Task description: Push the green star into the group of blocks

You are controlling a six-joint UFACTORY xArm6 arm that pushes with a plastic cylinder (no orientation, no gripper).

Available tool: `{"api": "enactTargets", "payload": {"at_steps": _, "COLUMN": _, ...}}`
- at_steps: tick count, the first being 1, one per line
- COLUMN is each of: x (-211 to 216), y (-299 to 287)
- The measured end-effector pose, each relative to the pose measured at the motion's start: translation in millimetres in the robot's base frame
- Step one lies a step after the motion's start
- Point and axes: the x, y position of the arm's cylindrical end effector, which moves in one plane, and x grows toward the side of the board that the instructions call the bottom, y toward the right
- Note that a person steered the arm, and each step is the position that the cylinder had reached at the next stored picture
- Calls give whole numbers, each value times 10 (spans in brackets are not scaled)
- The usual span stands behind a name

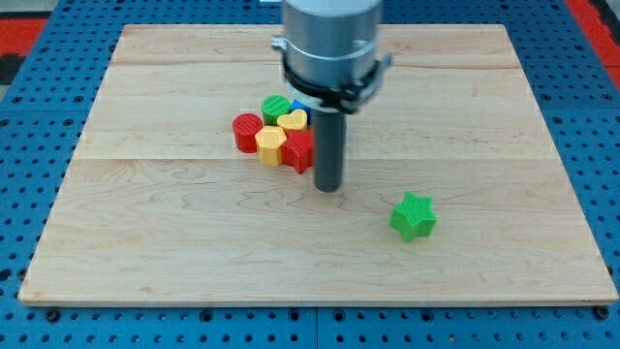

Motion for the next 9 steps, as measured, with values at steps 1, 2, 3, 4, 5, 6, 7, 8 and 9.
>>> {"api": "enactTargets", "payload": {"at_steps": 1, "x": -187, "y": 656}}
{"api": "enactTargets", "payload": {"at_steps": 2, "x": -322, "y": 1319}}
{"api": "enactTargets", "payload": {"at_steps": 3, "x": 555, "y": 1720}}
{"api": "enactTargets", "payload": {"at_steps": 4, "x": 1125, "y": 1454}}
{"api": "enactTargets", "payload": {"at_steps": 5, "x": 905, "y": 910}}
{"api": "enactTargets", "payload": {"at_steps": 6, "x": 632, "y": 395}}
{"api": "enactTargets", "payload": {"at_steps": 7, "x": 420, "y": 3}}
{"api": "enactTargets", "payload": {"at_steps": 8, "x": 700, "y": 235}}
{"api": "enactTargets", "payload": {"at_steps": 9, "x": 853, "y": 722}}
